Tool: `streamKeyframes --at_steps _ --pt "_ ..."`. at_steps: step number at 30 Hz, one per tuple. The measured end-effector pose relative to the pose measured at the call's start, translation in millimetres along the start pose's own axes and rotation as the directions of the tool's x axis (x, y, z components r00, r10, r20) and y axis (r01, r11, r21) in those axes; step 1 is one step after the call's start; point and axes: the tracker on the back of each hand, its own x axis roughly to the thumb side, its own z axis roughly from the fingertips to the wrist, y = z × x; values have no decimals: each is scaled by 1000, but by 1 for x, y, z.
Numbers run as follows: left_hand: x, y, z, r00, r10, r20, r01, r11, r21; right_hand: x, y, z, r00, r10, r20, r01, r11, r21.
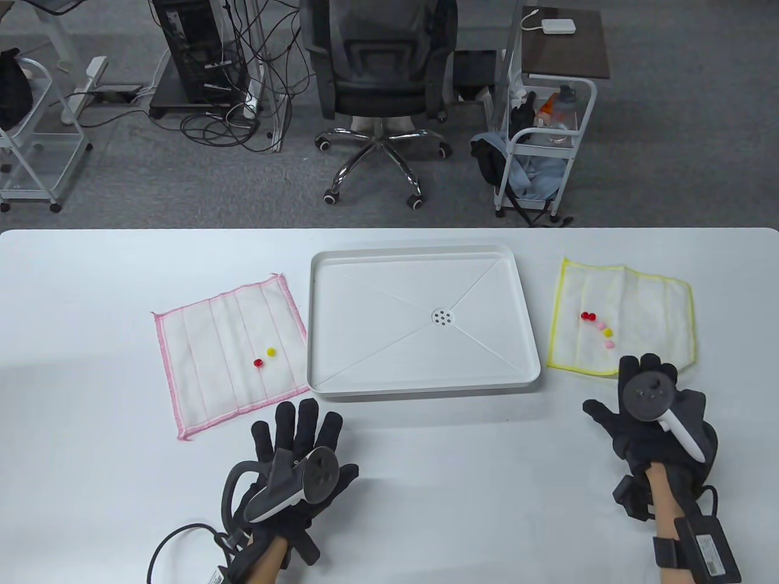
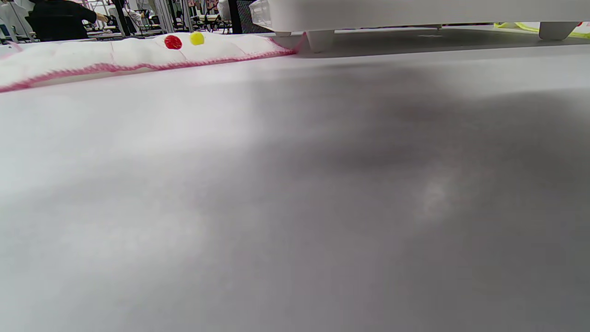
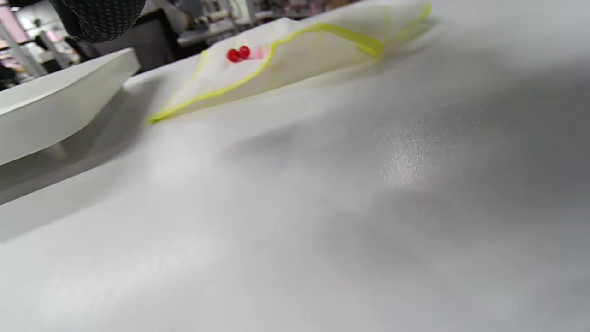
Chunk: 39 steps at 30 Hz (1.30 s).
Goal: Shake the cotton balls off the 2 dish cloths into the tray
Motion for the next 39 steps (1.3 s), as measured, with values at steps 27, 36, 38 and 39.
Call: streamKeyframes --at_steps 27,36,38,39 --pt "0 1 2 1000 -3 7 3 1000 -8 -19 29 -48 974 139 -178 -94 966 240" --pt "1 1 1 1000 -12 4 12 1000 -25 -26 37 -32 978 156 -138 -117 960 253" --pt "1 0 1 1000 -9 0 9 999 -36 -27 41 -28 982 138 -125 -101 958 269" --pt "0 0 1 1000 -8 -1 8 999 -39 -28 42 -26 984 131 -121 -95 958 270"
